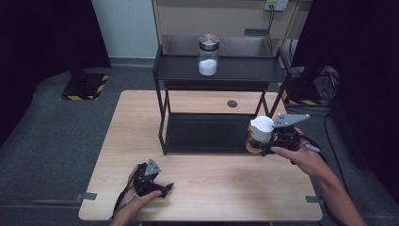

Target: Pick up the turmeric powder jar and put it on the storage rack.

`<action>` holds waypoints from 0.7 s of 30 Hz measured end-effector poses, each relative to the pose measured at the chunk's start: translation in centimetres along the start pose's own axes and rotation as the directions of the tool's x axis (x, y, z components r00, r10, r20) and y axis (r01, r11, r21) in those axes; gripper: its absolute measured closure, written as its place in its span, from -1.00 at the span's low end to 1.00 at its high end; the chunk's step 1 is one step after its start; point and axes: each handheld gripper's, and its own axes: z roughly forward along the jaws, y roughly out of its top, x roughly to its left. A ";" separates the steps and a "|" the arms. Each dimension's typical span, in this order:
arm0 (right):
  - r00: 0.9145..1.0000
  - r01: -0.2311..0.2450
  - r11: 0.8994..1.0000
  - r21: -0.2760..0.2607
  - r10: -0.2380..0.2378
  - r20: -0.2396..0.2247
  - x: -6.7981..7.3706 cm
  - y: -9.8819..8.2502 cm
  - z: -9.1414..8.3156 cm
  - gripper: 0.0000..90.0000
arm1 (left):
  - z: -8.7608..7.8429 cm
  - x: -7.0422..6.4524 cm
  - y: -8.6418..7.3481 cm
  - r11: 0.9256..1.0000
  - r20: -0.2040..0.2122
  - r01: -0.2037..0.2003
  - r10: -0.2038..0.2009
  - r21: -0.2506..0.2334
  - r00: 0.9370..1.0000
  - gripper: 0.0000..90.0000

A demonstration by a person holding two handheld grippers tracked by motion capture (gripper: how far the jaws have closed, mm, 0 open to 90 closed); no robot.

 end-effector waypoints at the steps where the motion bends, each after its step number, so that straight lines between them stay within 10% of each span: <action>1: 1.000 0.004 1.000 0.000 -0.004 -0.004 -0.2 0.4 0.0 -0.29 | 0.0 0.0 0.0 1.000 0.000 0.000 0.000 0.000 1.000 -1.00; 21: 0.999 0.047 0.998 -0.030 -0.047 -0.016 -2.5 8.1 -2.8 -0.29 | 0.0 0.0 0.0 1.000 0.000 0.000 0.000 0.000 1.000 -1.00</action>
